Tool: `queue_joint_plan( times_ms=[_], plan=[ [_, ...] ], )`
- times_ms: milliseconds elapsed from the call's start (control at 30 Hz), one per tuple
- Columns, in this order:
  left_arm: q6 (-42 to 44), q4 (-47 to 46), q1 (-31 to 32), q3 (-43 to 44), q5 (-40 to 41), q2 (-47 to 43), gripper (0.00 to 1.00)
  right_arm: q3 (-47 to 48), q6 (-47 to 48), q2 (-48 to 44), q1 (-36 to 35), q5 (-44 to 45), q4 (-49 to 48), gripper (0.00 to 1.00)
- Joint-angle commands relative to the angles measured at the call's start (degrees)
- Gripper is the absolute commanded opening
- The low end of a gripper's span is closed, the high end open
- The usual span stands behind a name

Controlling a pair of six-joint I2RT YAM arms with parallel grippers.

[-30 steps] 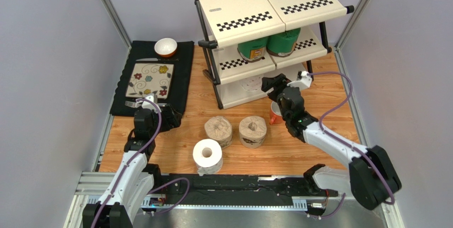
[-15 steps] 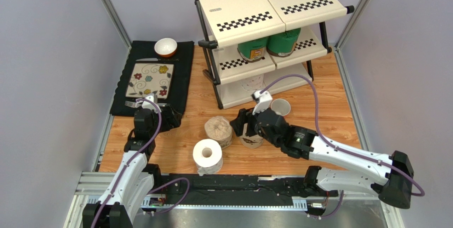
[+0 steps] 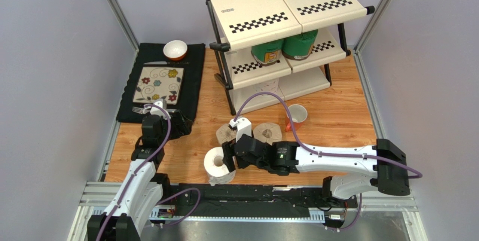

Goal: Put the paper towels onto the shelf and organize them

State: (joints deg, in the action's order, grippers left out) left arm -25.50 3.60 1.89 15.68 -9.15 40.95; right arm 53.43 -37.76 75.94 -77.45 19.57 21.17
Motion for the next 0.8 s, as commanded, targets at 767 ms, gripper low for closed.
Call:
queue_joint_plan(
  times_ms=[767],
  plan=[
    [-0.87, -2.01, -0.22, 0.14, -0.52, -0.61, 0.92, 6.77, -10.05, 10.71, -0.25, 3.81, 0.8, 0.68]
  ],
)
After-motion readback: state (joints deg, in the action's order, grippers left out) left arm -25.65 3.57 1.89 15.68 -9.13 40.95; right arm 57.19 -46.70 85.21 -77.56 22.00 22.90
